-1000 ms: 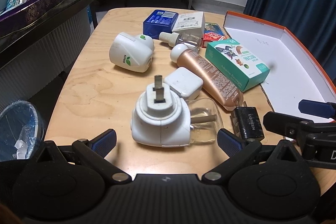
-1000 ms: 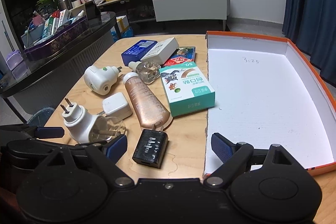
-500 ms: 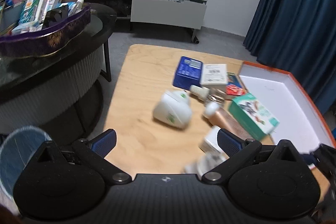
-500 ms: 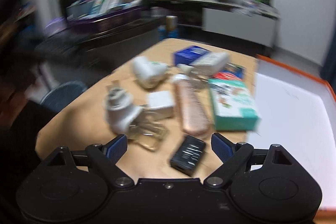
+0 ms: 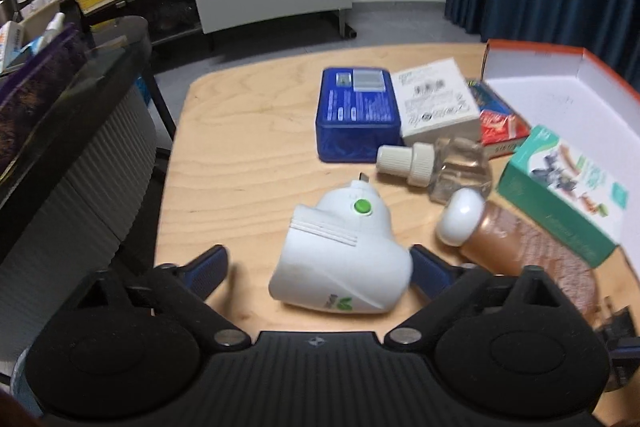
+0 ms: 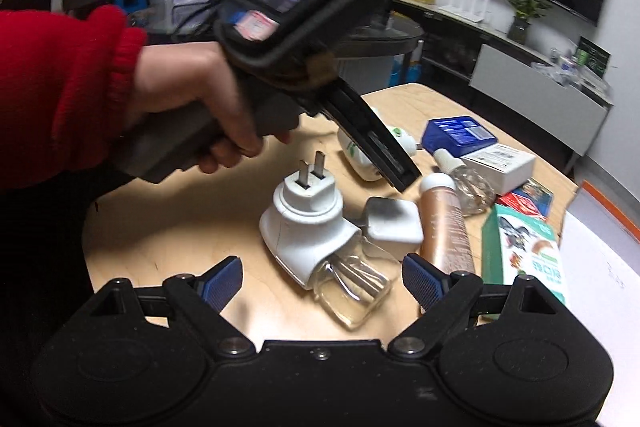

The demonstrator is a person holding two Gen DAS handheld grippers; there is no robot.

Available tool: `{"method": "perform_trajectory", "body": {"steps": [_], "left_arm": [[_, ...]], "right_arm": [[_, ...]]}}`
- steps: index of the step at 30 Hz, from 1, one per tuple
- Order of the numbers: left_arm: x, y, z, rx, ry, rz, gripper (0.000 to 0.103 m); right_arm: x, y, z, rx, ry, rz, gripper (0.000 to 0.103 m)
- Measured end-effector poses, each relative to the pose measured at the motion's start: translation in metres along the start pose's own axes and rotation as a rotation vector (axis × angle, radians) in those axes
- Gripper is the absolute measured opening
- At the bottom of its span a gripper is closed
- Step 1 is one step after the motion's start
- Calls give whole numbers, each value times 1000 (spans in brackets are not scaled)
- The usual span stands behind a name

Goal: Organize rigid objects
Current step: 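Grasp the white heater with the left gripper while the right grasps the heater with bottle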

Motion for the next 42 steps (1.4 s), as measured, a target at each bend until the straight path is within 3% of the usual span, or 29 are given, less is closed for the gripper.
{"method": "perform_trajectory", "body": {"steps": [2, 5, 9, 11, 15, 17, 19, 22, 31, 42], "left_arm": [[-2, 3, 3, 35, -10, -41, 87], [-8, 5, 1, 38, -47, -46, 67], [-8, 5, -4, 41, -72, -43, 66], [-7, 8, -6, 41, -74, -59, 66], [-5, 11, -8, 50, -82, -96, 66], [-4, 12, -7, 45, -83, -105, 66], [-3, 15, -7, 37, -78, -118, 66], [-2, 20, -12, 25, -77, -138, 66], [4, 26, -29, -28, -55, -219, 65], [4, 12, -63, -8, -95, -264, 65]], "right_arm": [[0, 0, 8, -21, 17, -10, 102], [-2, -4, 19, -8, 25, -45, 102], [-3, -9, 33, -11, 68, -73, 102], [-2, -11, 39, -53, 88, -55, 100], [-1, -8, 41, -178, 113, 34, 74], [-4, -6, 44, -177, 107, 41, 76], [-9, -8, 47, -175, 91, 65, 68], [-11, -12, 49, -175, 69, 128, 68], [-19, -28, 21, -97, 2, 255, 65], [-11, -80, -36, 30, -111, 415, 65]]}}
Point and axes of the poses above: each gripper's, at about its wrist camera, not at the fingertips, and z roughly the way its jaws point, y to its left, x to its underside, the point moved 10 cm from there along z, roughly the way its jaws point, and after that the axes turned 5 degrees about -x, right-handed, at the moved point
